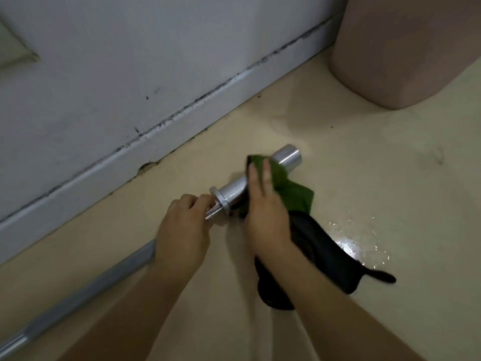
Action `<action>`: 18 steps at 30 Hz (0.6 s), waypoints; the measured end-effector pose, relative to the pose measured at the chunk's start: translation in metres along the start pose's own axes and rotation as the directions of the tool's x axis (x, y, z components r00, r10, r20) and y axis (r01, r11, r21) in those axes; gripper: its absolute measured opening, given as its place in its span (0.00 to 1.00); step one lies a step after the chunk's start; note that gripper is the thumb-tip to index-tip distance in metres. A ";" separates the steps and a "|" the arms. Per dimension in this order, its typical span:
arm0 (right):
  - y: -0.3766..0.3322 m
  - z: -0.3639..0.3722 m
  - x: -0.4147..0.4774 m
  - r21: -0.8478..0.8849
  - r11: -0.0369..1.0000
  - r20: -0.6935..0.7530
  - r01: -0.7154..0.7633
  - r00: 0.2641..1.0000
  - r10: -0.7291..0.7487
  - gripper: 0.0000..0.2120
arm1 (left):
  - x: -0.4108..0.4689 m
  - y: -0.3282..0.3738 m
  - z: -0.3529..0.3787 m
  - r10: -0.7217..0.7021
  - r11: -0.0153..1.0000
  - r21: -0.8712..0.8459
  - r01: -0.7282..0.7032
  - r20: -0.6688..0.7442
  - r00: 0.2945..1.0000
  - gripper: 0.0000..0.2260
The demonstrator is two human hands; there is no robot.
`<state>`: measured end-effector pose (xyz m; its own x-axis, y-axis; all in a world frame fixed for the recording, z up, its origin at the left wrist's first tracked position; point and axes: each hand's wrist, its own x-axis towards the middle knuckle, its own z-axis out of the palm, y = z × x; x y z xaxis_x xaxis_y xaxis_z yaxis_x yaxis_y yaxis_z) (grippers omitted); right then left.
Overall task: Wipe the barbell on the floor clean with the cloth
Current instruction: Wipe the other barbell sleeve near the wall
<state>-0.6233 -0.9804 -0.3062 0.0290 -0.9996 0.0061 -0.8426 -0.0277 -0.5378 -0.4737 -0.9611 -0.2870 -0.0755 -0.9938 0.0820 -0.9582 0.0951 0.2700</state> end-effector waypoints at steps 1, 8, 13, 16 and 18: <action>-0.008 0.010 -0.013 0.009 0.997 0.062 0.083 0.995 -0.083 0.40 | 0.005 -0.001 0.000 -0.028 1.000 0.006 0.028 -0.008 1.000 0.17; 0.010 -0.014 0.036 -0.161 0.977 0.072 0.139 0.989 -0.129 0.44 | 0.026 -0.021 -0.005 -0.087 0.996 0.008 0.086 0.008 0.996 0.14; 0.019 -0.027 0.089 -0.059 0.996 0.024 -0.068 0.997 0.069 0.47 | 0.019 -0.028 -0.002 -0.021 0.984 0.179 0.014 0.039 0.999 0.23; -0.004 -0.019 0.084 0.010 0.983 0.031 -0.182 0.983 0.182 0.48 | 0.033 -0.034 -0.008 -0.049 0.977 0.209 0.031 0.081 0.996 0.21; -0.025 -0.005 0.061 -0.037 0.997 0.095 -0.073 0.992 0.077 0.47 | 0.043 -0.039 -0.014 -0.041 0.975 0.222 0.013 0.121 0.992 0.19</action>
<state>-0.6034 -1.0403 -0.2883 0.0154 -0.9932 -0.1156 -0.8620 0.0454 -0.5049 -0.4362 -1.0068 -0.2809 -0.0688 -0.9966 -0.0461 -0.9965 0.0665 0.0509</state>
